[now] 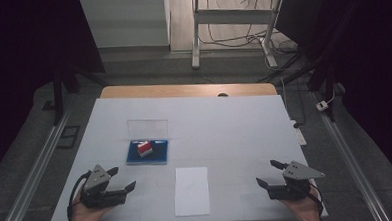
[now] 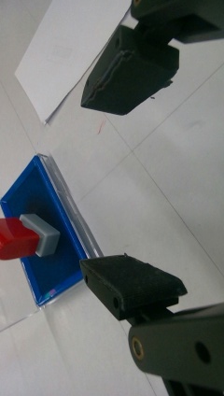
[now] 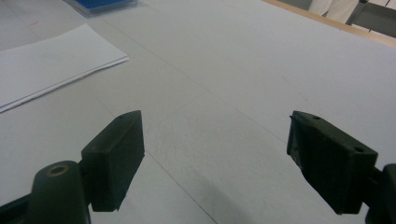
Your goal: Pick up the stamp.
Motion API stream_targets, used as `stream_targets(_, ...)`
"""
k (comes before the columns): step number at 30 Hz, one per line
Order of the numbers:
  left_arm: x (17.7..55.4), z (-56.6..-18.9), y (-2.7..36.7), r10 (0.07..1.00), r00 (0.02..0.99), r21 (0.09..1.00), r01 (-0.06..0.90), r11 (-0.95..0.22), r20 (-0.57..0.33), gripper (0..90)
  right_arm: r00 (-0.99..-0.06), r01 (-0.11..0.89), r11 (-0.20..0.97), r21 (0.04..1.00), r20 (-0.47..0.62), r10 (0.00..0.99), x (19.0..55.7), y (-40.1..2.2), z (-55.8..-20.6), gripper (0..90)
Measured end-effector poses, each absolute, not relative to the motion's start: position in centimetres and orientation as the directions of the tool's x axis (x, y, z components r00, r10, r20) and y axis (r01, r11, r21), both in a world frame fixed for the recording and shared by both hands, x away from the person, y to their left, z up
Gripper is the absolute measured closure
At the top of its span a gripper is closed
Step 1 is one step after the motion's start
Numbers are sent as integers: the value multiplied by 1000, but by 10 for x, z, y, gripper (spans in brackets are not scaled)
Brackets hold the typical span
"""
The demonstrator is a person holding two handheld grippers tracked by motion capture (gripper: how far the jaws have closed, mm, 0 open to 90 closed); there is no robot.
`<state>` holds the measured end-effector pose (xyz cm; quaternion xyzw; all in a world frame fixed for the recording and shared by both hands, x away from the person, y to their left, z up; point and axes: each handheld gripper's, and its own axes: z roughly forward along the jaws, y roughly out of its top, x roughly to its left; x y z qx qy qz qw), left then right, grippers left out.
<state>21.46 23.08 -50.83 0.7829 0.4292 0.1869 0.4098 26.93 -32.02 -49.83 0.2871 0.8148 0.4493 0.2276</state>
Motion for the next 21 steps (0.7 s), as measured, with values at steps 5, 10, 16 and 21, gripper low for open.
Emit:
stream_targets(5,215,-508,231,823,564,801,520,-295,-63,205,-737,262,434,862,-111,666,269,-319,-500,190)
stream_targets(10,217,-507,231,820,569,801,520,-298,-65,207,-738,271,438,857,-108,667,269,-319,-500,209)
stream_targets(16,219,-507,231,816,574,801,520,-296,-72,210,-734,282,435,855,-100,671,269,-320,-500,228)
stream_targets(21,220,-504,228,815,575,802,518,-298,-69,214,-743,281,444,851,-100,662,267,-319,-501,237)
